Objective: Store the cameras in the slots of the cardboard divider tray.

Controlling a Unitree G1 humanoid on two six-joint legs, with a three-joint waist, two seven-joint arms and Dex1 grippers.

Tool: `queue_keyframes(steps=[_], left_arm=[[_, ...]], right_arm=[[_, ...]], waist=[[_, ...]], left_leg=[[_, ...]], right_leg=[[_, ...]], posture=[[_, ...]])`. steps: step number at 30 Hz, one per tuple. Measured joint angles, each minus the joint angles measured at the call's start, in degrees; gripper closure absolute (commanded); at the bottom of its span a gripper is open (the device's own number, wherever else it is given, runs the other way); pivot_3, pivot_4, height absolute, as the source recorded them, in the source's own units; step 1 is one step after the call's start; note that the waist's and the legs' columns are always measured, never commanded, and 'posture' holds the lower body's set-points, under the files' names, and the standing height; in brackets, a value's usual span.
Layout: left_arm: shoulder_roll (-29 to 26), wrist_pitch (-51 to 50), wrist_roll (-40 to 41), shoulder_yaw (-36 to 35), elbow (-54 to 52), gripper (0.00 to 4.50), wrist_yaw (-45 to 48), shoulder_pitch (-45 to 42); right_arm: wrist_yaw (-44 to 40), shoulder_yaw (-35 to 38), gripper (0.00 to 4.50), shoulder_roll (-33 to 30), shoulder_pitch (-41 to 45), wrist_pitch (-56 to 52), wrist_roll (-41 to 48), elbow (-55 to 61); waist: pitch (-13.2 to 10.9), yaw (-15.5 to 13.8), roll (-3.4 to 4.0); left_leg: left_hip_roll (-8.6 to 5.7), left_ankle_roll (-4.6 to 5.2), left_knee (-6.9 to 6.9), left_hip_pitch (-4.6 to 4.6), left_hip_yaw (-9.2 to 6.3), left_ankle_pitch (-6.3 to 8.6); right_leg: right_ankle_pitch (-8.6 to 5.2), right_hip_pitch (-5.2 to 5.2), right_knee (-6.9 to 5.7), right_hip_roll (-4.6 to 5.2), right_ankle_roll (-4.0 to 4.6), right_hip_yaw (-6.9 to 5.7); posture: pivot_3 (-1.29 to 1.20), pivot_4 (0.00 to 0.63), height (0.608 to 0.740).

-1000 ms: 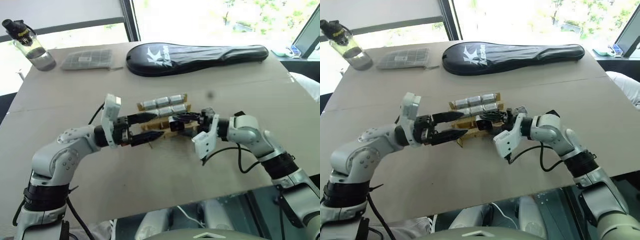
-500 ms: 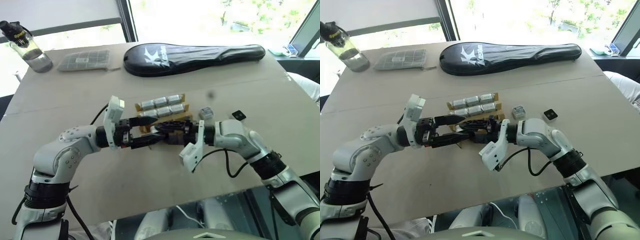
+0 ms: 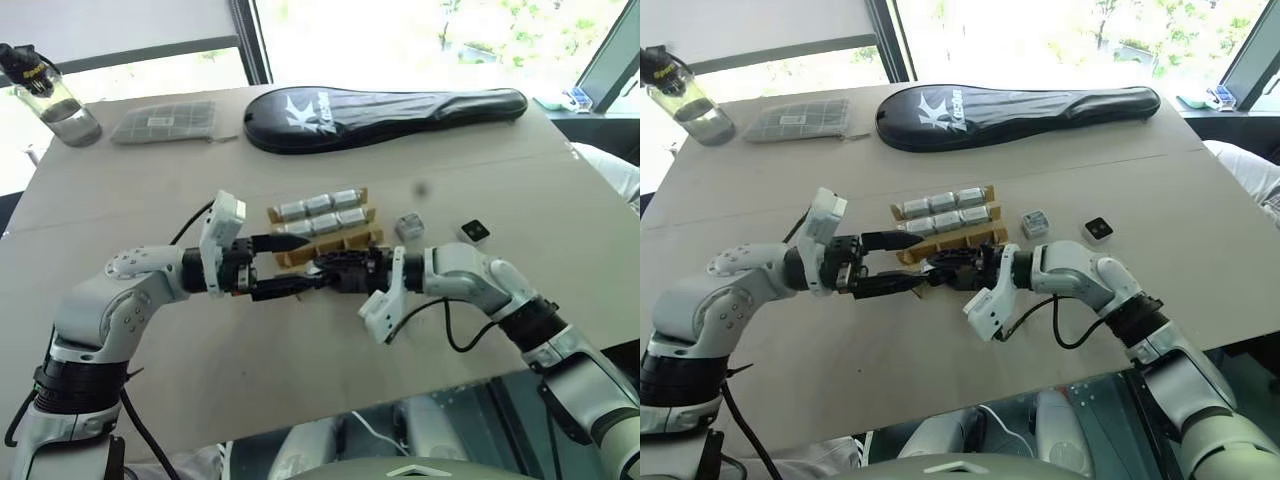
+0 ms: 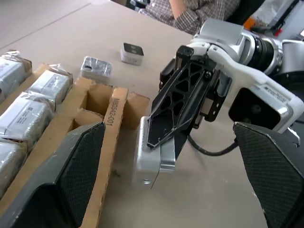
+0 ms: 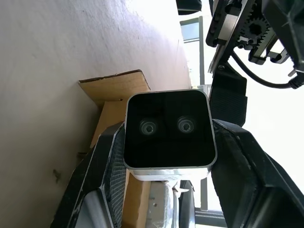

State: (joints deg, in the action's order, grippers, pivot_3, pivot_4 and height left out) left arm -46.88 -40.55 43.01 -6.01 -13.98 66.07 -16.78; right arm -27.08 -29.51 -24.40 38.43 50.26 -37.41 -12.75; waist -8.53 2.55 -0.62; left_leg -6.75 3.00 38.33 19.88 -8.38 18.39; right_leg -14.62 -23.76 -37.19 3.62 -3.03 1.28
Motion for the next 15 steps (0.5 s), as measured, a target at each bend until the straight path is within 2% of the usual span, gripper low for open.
queue_keyframes(steps=[14, 15], left_arm=[[-0.9, 1.2, -3.6, 3.2, 1.4, 0.00, 3.6, -0.7], [-0.9, 1.3, -3.6, 3.4, 1.6, 0.26, 3.8, -0.7]], right_arm=[[-0.3, 0.0, 2.56, -0.6, 0.1, -0.3, 1.1, 1.2], [-0.5, 0.0, 2.56, -0.6, 0.1, -0.4, 1.5, 1.8]], waist=[[0.0, -0.1, 0.00], [0.0, -0.1, 0.00]], left_leg=[[0.00, 0.00, 0.01, 0.00, 0.00, 0.00], [0.00, 0.00, 0.01, 0.00, 0.00, 0.00]], right_leg=[[0.00, 0.01, -0.01, 0.01, 0.00, 0.00], [0.00, 0.01, -0.01, 0.01, 0.00, 0.01]], posture=[[0.00, 0.150, 0.740], [0.00, 0.150, 0.740]])
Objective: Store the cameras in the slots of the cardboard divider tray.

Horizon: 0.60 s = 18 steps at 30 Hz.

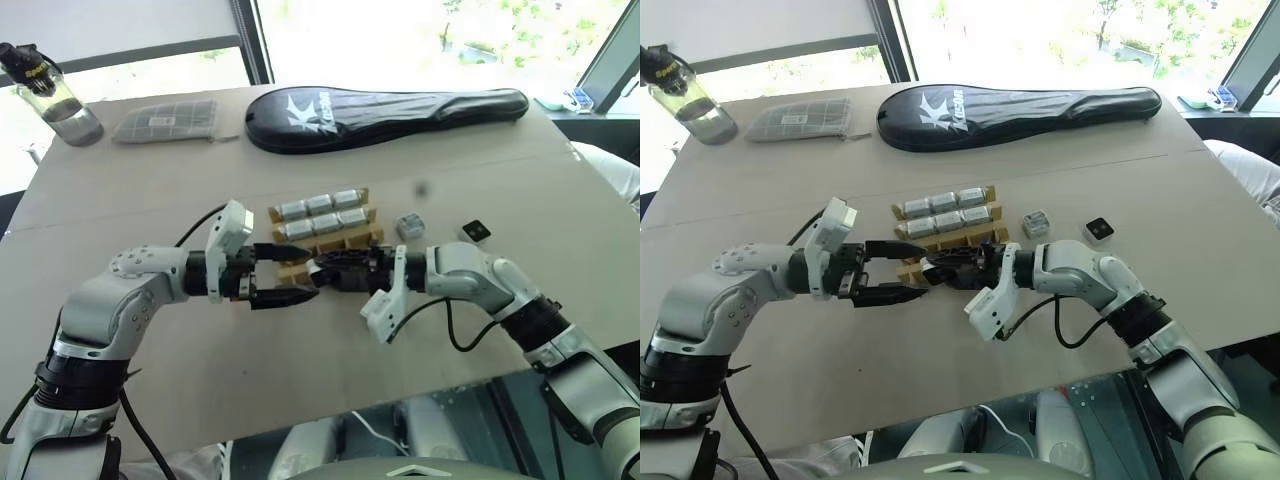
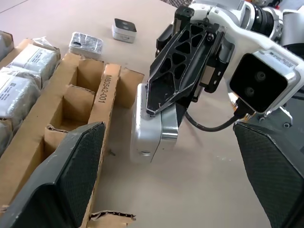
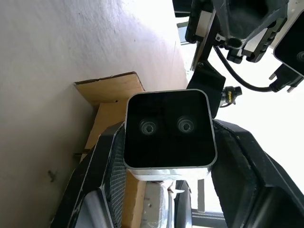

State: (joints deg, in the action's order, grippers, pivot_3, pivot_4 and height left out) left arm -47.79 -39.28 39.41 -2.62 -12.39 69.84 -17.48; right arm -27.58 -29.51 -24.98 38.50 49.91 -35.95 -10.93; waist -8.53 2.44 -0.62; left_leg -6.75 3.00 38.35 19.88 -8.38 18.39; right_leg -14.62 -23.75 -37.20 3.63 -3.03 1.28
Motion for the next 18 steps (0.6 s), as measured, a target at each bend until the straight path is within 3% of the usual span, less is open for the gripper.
queue_keyframes(steps=[2, 8, 9, 15, 17, 18], left_arm=[[0.0, 0.1, 0.0, 0.2, 0.4, 0.78, 0.0, 0.0], [0.5, 0.7, -0.1, 0.1, 1.0, 3.61, -0.7, -0.3], [0.6, 1.0, -0.2, -0.1, 0.9, 3.78, -1.2, -0.5], [0.7, 1.1, -0.2, -0.1, 0.8, 3.78, -1.4, -0.7], [0.8, 1.1, -0.2, -0.1, 0.8, 3.78, -1.4, -0.8], [0.9, 1.1, -0.2, 0.0, 0.9, 3.78, -1.3, -0.8]], right_arm=[[-0.2, 0.0, 2.56, 0.0, 0.0, 0.0, 0.3, 0.6], [-1.1, -0.1, 2.56, 0.8, 0.0, -1.1, 1.0, 1.2], [-1.3, -0.1, 2.56, 0.9, 0.0, -1.7, 2.0, 1.1], [-3.1, -0.1, 2.56, 0.7, 0.0, -2.6, 3.9, 1.6], [-4.5, -0.1, 1.53, 0.7, -0.4, -3.8, 5.2, 2.4], [-5.1, -0.1, 1.23, 0.6, -0.9, -4.6, 6.1, 3.1]], waist=[[0.0, 0.0, 0.00], [0.0, 0.0, 0.00], [0.0, -0.1, -0.01], [0.0, 0.0, -0.01], [0.0, 0.0, -0.01], [0.0, 0.0, -0.01]], left_leg=[[0.00, 0.00, 0.00, 0.00, 0.00, 0.00], [0.00, 0.00, 0.01, 0.00, 0.00, 0.00], [0.00, 0.00, 0.02, 0.01, -0.01, 0.00], [0.00, 0.00, 0.01, 0.00, -0.01, 0.00], [0.00, 0.00, 0.01, 0.00, -0.01, 0.00], [0.00, 0.00, 0.01, 0.00, -0.01, 0.00]], right_leg=[[0.00, 0.00, 0.00, 0.00, 0.00, 0.00], [0.00, 0.00, -0.03, 0.00, 0.00, 0.00], [0.00, 0.00, -0.03, 0.01, 0.00, -0.01], [0.00, -0.01, -0.03, 0.01, 0.00, 0.00], [0.00, -0.01, -0.04, 0.01, 0.00, 0.00], [0.00, 0.00, -0.04, 0.01, 0.00, 0.00]], posture=[[0.00, 0.150, 0.740], [0.00, 0.150, 0.740], [0.00, 0.150, 0.740], [0.00, 0.150, 0.740], [0.00, 0.150, 0.740], [0.00, 0.150, 0.740]])
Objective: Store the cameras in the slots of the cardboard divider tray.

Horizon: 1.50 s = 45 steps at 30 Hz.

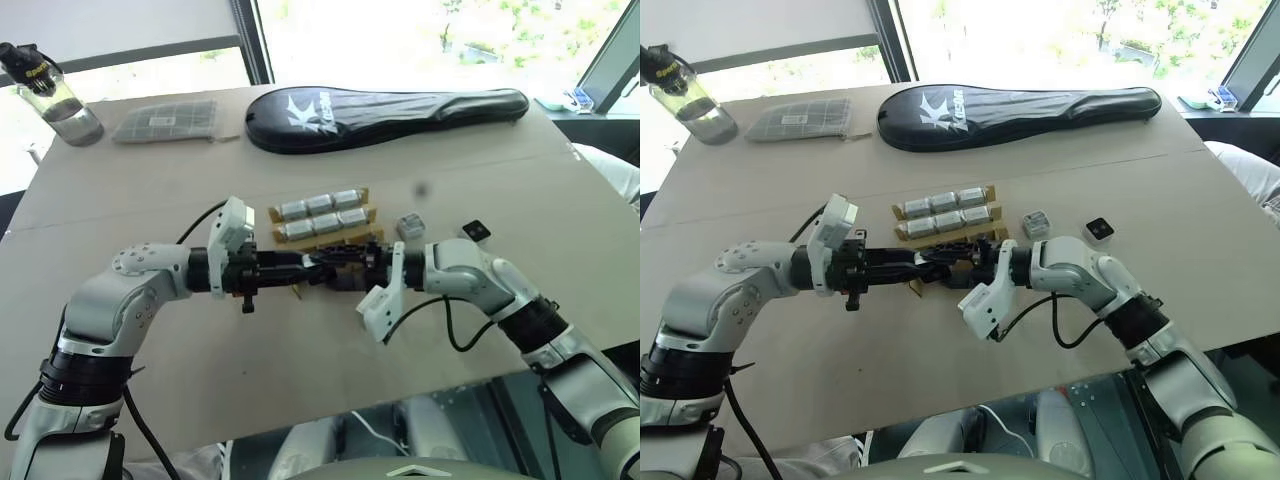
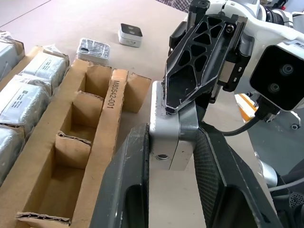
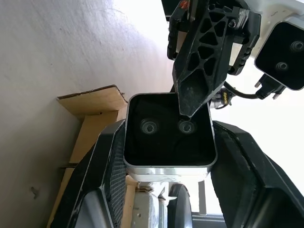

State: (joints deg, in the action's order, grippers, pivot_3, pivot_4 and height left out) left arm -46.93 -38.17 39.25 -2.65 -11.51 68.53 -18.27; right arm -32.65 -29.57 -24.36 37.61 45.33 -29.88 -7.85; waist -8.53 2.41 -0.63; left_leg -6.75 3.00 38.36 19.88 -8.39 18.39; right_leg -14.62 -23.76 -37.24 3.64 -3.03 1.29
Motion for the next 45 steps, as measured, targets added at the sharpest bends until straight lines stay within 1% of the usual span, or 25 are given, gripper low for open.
queue_keyframes(steps=[2, 3, 6, 9, 11, 14, 15, 16, 18, 20, 21, 22, 23, 25, 27, 30, 32, 40, 45], left_arm=[[0.0, 0.1, -0.4, 0.0, 1.0, 3.78, -0.1, 0.0], [0.0, 0.2, -1.0, 0.2, 1.4, 3.78, -0.1, -0.2], [0.1, 1.5, -2.4, 1.0, 2.6, 3.78, 0.0, -1.3], [0.3, 3.2, -3.9, 1.1, 4.2, 3.78, 0.4, -2.4], [0.6, 5.0, -5.2, 1.6, 5.5, 3.78, 1.1, -3.4], [2.1, 10.7, -8.8, 2.4, 9.6, 3.78, 1.4, -5.6], [2.4, 12.3, -9.7, 2.5, 10.7, 3.78, 1.4, -6.1], [3.2, 16.0, -12.0, 3.0, 13.7, 3.78, 1.4, -7.5], [3.3, 20.2, -14.5, 3.1, 17.1, 3.78, 1.6, -8.2], [4.2, 24.3, -16.7, 3.4, 20.6, 3.78, 2.3, -9.4], [4.3, 25.0, -16.9, 3.4, 21.2, 3.78, 2.5, -9.6], [4.7, 27.0, -17.9, 3.7, 22.8, 3.78, 2.8, -10.3], [5.9, 29.0, -18.7, 4.0, 24.3, 3.78, 3.0, -11.7], [7.5, 33.3, -19.5, 4.1, 28.0, 3.78, 3.9, -13.4], [8.2, 34.9, -19.8, 4.1, 29.4, 3.78, 4.8, -14.0], [8.2, 36.3, -20.0, 4.5, 30.8, 3.78, 6.7, -14.1], [8.2, 36.6, -20.0, 4.5, 31.5, 3.78, 8.2, -14.1], [7.4, 34.6, -18.9, 4.7, 31.6, 3.78, 14.0, -14.1], [7.1, 35.1, -19.9, 5.0, 31.3, 3.78, 14.2, -13.7]], right_arm=[[-2.0, 0.0, 0.32, 0.0, -1.4, -1.6, 2.6, 1.5], [-2.7, 0.0, 0.15, -0.1, -2.1, -2.7, 3.7, 2.1], [-5.2, 0.3, 0.15, -1.1, -3.9, -6.7, 7.6, 4.3], [-7.9, 2.7, 0.15, -2.4, -5.7, -12.2, 14.2, 6.7], [-10.1, 4.7, 0.15, -3.2, -7.9, -17.1, 20.1, 9.4], [-14.2, 8.4, 0.15, -6.3, -16.0, -30.6, 33.3, 17.0], [-14.8, 9.2, 0.15, -7.2, -17.7, -33.4, 35.6, 18.3], [-16.0, 11.9, 0.15, -9.7, -21.8, -39.3, 41.2, 21.6], [-17.0, 15.8, 0.15, -13.0, -26.2, -46.0, 47.4, 24.6], [-17.1, 21.5, 0.15, -15.2, -30.3, -52.4, 54.3, 28.0], [-17.1, 22.3, 0.15, -15.6, -31.0, -53.2, 55.4, 28.5], [-17.3, 24.9, 0.15, -16.3, -32.6, -55.7, 58.5, 29.7], [-18.0, 27.1, 0.15, -16.7, -35.7, -56.8, 61.1, 31.1], [-21.1, 34.3, 0.15, -19.1, -47.2, -61.4, 70.1, 33.8], [-22.7, 37.5, 0.15, -19.6, -51.5, -63.4, 73.6, 34.2], [-26.6, 42.1, 0.15, -18.2, -58.8, -61.5, 75.6, 35.7], [-28.3, 44.2, 0.15, -16.2, -61.3, -59.7, 75.7, 35.7], [-28.7, 45.3, 0.15, -15.2, -58.4, -58.6, 75.4, 35.6], [-29.4, 45.3, 0.15, -14.7, -57.2, -58.4, 75.0, 35.1]], waist=[[0.0, 0.0, 0.00], [0.0, 0.0, 0.00], [0.0, -0.2, 0.00], [0.0, -0.2, -0.01], [0.0, -0.3, -0.01], [0.0, -0.9, 0.00], [0.0, -1.0, -0.01], [0.0, -1.4, -0.01], [0.0, -1.8, -0.02], [0.0, -1.9, -0.01], [0.0, -1.9, -0.02], [0.0, -1.5, -0.07], [0.0, -1.9, -0.06], [0.0, -3.2, -0.07], [0.1, -3.2, -0.09], [0.1, -3.1, -0.17], [0.1, -3.0, -0.19], [0.1, -3.1, -0.20], [0.1, -3.2, -0.20]], left_leg=[[0.00, 0.00, 0.00, 0.00, 0.00, 0.00], [0.00, 0.00, 0.00, 0.00, 0.00, 0.00], [-0.01, 0.00, 0.03, 0.01, -0.01, 0.00], [0.00, 0.00, 0.02, 0.01, -0.01, 0.00], [0.00, 0.00, 0.01, 0.01, -0.03, 0.00], [-0.01, 0.01, 0.02, 0.10, -0.08, 0.00], [-0.02, 0.02, 0.03, 0.10, -0.08, 0.00], [-0.02, 0.02, 0.04, 0.11, -0.08, 0.01], [-0.03, 0.03, 0.04, 0.12, -0.08, 0.01], [-0.03, 0.03, 0.04, 0.12, -0.08, 0.01], [-0.03, 0.03, 0.04, 0.12, -0.09, 0.01], [-0.01, 0.03, 0.04, 0.12, -0.03, 0.01], [-0.03, 0.04, 0.03, 0.12, -0.07, 0.01], [-0.04, 0.05, 0.03, 0.21, -0.28, 0.01], [-0.09, 0.08, 0.13, 0.25, -0.20, 0.02], [-0.08, 0.09, 0.20, 0.24, -0.20, 0.02], [-0.09, 0.09, 0.28, 0.23, -0.15, 0.02], [-0.09, 0.09, 0.40, 0.21, -0.14, 0.03], [-0.10, 0.10, 0.40, 0.21, -0.14, 0.03]], right_leg=[[0.00, 0.00, 0.00, 0.00, 0.00, 0.00], [0.00, 0.00, 0.00, 0.00, 0.00, 0.00], [0.00, 0.01, -0.01, 0.02, 0.00, -0.01], [0.00, 0.02, -0.01, 0.03, 0.00, -0.01], [0.00, 0.01, 0.00, 0.04, 0.00, -0.01], [0.00, 0.02, 0.10, 0.08, 0.00, -0.06], [0.00, 0.02, 0.10, 0.10, 0.00, -0.07], [0.00, 0.02, 0.10, 0.10, 0.00, -0.07], [0.00, 0.03, 0.11, 0.13, 0.00, -0.06], [0.00, 0.04, 0.07, 0.14, 0.00, -0.02], [0.00, 0.05, 0.07, 0.14, 0.00, -0.02], [0.00, 0.04, -0.02, 0.12, 0.00, 0.06], [0.00, 0.04, -0.03, 0.18, -0.01, 0.10], [0.00, 0.07, 0.18, 0.20, -0.01, -0.05], [0.01, 0.08, 0.14, 0.26, -0.01, -0.02], [0.01, 0.09, 0.01, 0.25, -0.02, 0.01], [0.01, 0.08, -0.15, 0.24, -0.02, 0.05], [0.00, 0.08, -0.27, 0.25, -0.02, 0.06], [0.00, 0.08, -0.25, 0.26, -0.02, 0.06]], posture=[[0.00, 0.150, 0.740], [0.00, 0.150, 0.740], [0.00, 0.150, 0.740], [0.00, 0.150, 0.740], [0.00, 0.150, 0.740], [0.00, 0.150, 0.740], [0.00, 0.150, 0.740], [0.00, 0.150, 0.740], [0.00, 0.150, 0.740], [0.00, 0.150, 0.740], [0.00, 0.150, 0.740], [0.00, 0.150, 0.740], [0.00, 0.150, 0.740], [0.00, 0.150, 0.740], [0.00, 0.150, 0.740], [0.00, 0.150, 0.740], [0.00, 0.150, 0.740], [0.00, 0.150, 0.740], [0.00, 0.150, 0.740]])
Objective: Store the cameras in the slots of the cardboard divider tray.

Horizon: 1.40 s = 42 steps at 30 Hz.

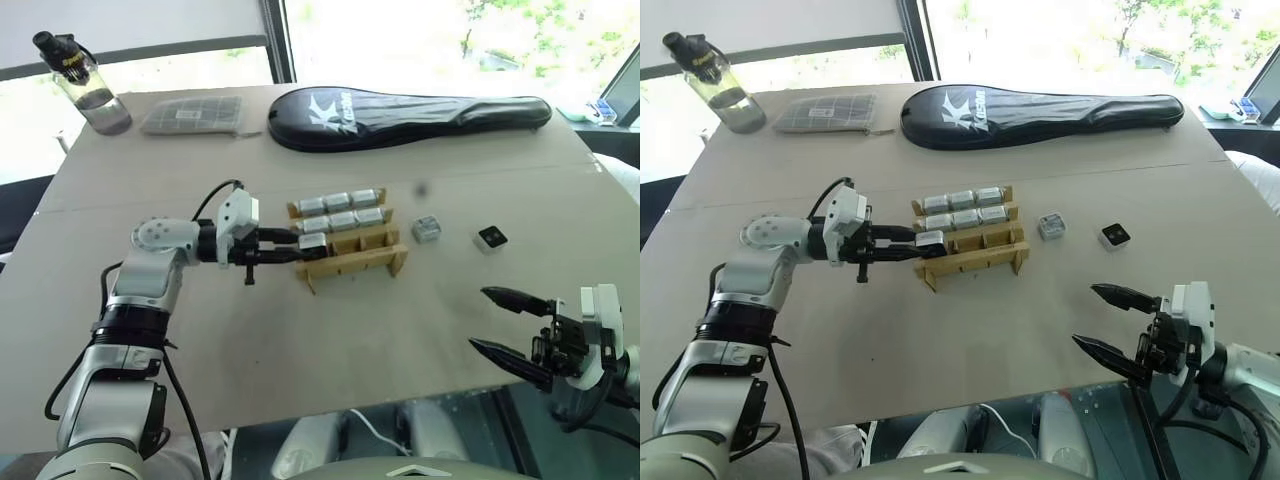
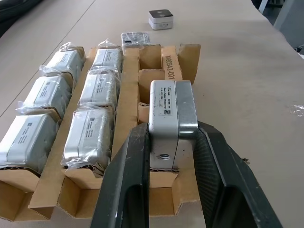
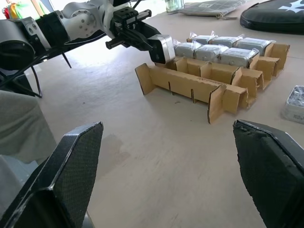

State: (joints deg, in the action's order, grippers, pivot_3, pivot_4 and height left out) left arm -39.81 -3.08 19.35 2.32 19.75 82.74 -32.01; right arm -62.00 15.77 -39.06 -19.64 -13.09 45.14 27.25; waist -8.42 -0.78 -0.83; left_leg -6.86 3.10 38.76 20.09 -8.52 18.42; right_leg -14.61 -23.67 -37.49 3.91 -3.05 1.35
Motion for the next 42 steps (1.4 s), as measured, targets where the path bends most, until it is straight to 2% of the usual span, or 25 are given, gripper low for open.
queue_keyframes(steps=[11, 20, 22, 28, 31, 36, 42], left_arm=[[1.8, 2.5, -3.7, 0.6, 1.8, 3.78, -4.2, 0.5], [1.8, 1.5, -4.4, 1.1, 1.9, 3.78, -3.8, 0.4], [1.5, 0.2, -4.3, 1.1, 1.1, 2.74, -3.8, 0.5], [-0.1, -5.3, -3.6, 2.0, -1.3, 0.13, -3.1, 1.2], [-0.1, -6.8, -2.6, 1.6, -3.0, 0.13, -3.2, 2.2], [-1.0, -11.5, 1.3, -1.4, -10.7, 0.13, -4.7, 4.6], [-5.7, -22.5, 11.5, -8.1, -23.3, 0.13, -5.6, 8.7]], right_arm=[[-0.3, 0.0, 0.15, 0.2, 1.6, -0.1, -0.8, -0.8], [-0.6, -0.1, 0.15, 0.2, 1.6, 0.0, -1.9, -1.1], [-0.6, -0.1, 0.00, 0.6, 1.6, 0.0, -2.0, -1.1], [-0.8, -0.1, 0.00, 0.9, 1.6, 0.4, -3.6, -1.6], [0.8, -0.1, 0.00, 1.3, 2.6, 0.7, -5.4, -2.5], [11.3, 0.0, 0.00, 2.7, 7.7, -1.3, -11.0, -7.6], [23.4, -0.1, 0.00, 4.7, 16.8, -6.8, -16.1, -14.7]], waist=[[0.0, 0.0, -0.01], [0.0, 0.1, -0.02], [0.0, 0.2, -0.02], [0.0, 0.0, -0.01], [0.0, 0.0, -0.02], [0.0, 0.1, -0.01], [0.0, 0.4, 0.03]], left_leg=[[0.00, 0.00, 0.01, 0.00, 0.00, 0.00], [0.00, 0.00, 0.03, 0.00, 0.01, 0.00], [0.00, 0.00, 0.03, 0.00, 0.01, 0.00], [0.00, 0.01, 0.07, 0.00, 0.00, 0.00], [0.00, 0.01, 0.10, 0.00, -0.02, 0.00], [-0.01, 0.00, 0.12, 0.00, 0.01, 0.01], [0.00, 0.00, 0.06, 0.00, 0.05, 0.01]], right_leg=[[0.00, 0.00, -0.04, -0.01, 0.00, 0.00], [0.00, 0.00, -0.05, -0.01, 0.00, 0.01], [0.00, 0.00, -0.05, -0.01, 0.00, 0.02], [0.00, -0.01, -0.04, 0.00, 0.00, -0.01], [0.00, 0.00, -0.06, 0.00, 0.00, -0.02], [0.00, -0.02, -0.11, 0.00, 0.00, 0.03], [0.00, -0.04, -0.11, -0.02, 0.01, 0.08]], posture=[[0.00, 0.150, 0.740], [0.00, 0.150, 0.740], [0.00, 0.150, 0.740], [0.00, 0.150, 0.740], [0.00, 0.150, 0.740], [0.00, 0.150, 0.740], [0.00, 0.150, 0.740]])
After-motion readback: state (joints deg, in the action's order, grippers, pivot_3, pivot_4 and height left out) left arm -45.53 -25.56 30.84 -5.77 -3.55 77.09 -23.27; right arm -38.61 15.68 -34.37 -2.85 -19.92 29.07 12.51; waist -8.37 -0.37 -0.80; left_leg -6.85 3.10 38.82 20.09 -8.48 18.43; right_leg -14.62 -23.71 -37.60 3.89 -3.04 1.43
